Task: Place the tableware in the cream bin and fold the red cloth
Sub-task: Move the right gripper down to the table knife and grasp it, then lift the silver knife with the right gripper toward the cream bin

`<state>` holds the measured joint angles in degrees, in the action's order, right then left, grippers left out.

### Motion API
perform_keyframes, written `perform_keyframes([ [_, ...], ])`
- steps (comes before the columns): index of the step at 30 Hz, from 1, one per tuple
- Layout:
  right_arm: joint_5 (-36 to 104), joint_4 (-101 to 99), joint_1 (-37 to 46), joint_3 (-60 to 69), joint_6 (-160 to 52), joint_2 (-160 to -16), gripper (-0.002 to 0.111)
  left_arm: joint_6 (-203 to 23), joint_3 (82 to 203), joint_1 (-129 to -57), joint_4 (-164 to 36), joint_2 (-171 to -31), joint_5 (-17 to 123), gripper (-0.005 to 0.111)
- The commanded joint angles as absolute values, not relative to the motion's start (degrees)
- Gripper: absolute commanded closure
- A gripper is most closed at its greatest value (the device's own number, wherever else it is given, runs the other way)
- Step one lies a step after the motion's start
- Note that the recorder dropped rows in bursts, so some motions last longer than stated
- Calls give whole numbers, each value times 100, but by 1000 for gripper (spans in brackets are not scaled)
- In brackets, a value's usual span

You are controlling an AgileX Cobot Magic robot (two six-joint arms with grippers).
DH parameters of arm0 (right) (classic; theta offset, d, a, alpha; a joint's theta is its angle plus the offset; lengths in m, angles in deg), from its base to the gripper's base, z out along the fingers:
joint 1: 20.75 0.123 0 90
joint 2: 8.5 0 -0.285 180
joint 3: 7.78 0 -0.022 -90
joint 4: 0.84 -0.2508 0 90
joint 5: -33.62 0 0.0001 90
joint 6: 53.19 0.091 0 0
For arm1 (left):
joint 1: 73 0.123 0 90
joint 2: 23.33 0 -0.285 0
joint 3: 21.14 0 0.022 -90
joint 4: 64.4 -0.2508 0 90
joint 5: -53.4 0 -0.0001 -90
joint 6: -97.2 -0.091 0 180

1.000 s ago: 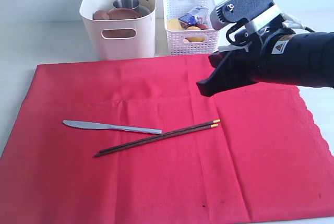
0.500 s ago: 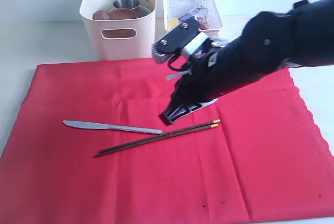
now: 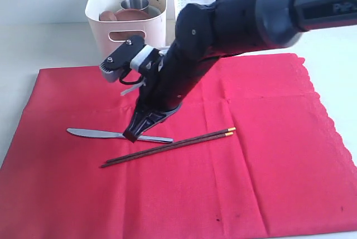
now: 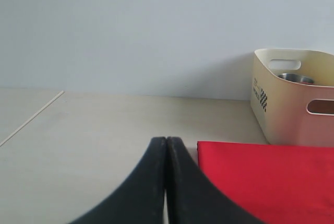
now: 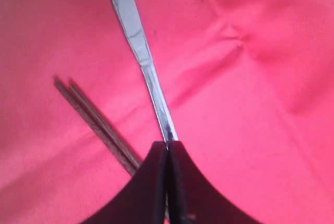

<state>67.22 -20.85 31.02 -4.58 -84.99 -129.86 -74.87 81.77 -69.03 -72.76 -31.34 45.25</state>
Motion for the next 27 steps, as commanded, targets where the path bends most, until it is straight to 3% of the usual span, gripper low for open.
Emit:
perform_keyframes([
  [1, 7232, -2265, 3220, -1213, -8559, -13498, 108, -7508, 8164, -6896, -7312, -3112, 4535, 106],
  [5, 7209, -2075, 3351, -1605, -8407, -13839, 103, -7508, 8164, -6896, -7312, -3112, 4535, 106],
  [10, 7217, -1202, 3488, -1848, -7707, -14077, 75, -7508, 8164, -6896, -7312, -3112, 4535, 106],
  [13, 7491, -1189, 3499, -1998, -7805, -14164, 66, -7508, 8164, -6896, -7312, -3112, 4535, 106],
  [27, 7995, -975, 3591, -2641, -8020, -14810, 66, -7508, 8164, -6896, -7312, -3112, 4535, 106],
])
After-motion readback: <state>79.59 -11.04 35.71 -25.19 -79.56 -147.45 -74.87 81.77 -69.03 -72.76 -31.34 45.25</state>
